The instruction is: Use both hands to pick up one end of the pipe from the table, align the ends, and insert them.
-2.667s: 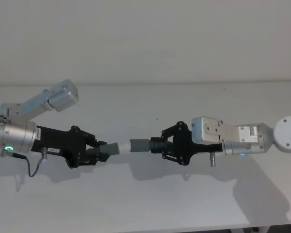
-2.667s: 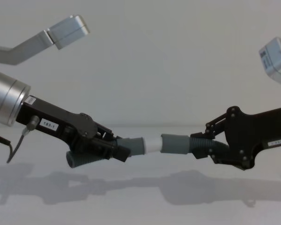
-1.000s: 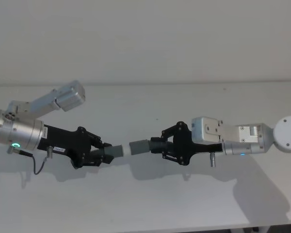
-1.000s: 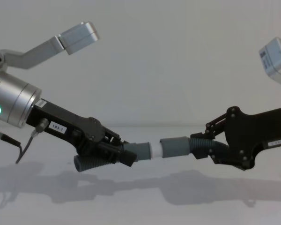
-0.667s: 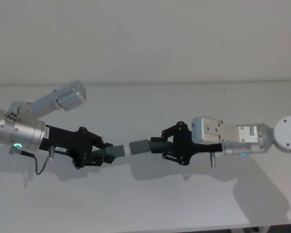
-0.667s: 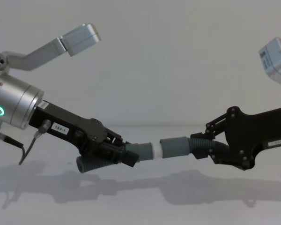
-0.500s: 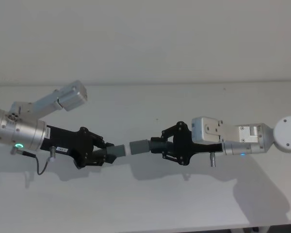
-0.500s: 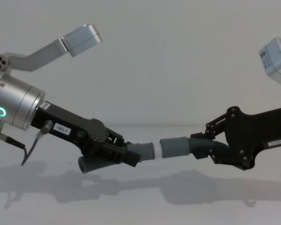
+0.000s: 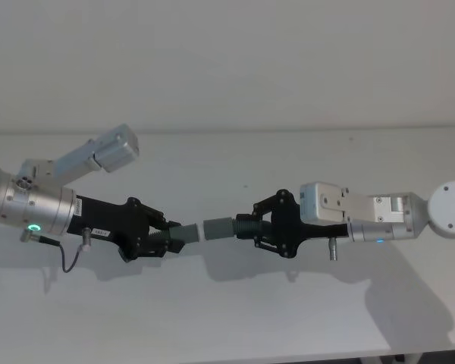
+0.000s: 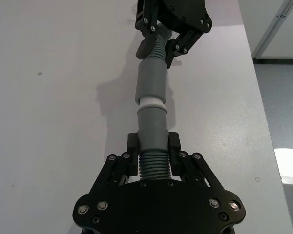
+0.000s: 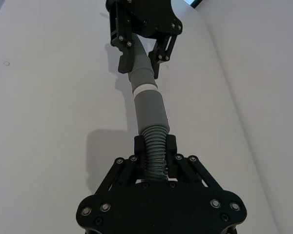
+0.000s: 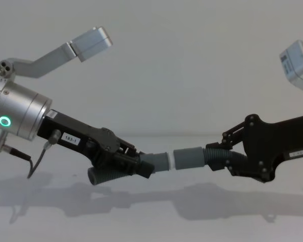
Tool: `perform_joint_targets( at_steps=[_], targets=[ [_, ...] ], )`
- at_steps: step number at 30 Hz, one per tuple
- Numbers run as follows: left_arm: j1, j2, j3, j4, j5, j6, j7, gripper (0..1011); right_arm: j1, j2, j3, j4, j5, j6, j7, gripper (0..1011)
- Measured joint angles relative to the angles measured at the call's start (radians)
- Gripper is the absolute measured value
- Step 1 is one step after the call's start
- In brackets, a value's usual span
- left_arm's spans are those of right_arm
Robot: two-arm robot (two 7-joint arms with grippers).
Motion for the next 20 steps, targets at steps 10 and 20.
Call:
perform_joint_targets(
  at_steps=[10,20],
  targets=[
    [0.0,0.002,0.001,-0.007,-0.006,0.003,0.01,321,0.0,0.0,0.0,0.0,0.0,0.0,0.0,215],
    [0.001,0.003,0.002,-0.01,-0.01,0.005,0.015,321,0.0,0.0,0.0,0.0,0.0,0.0,0.0,214]
  ],
)
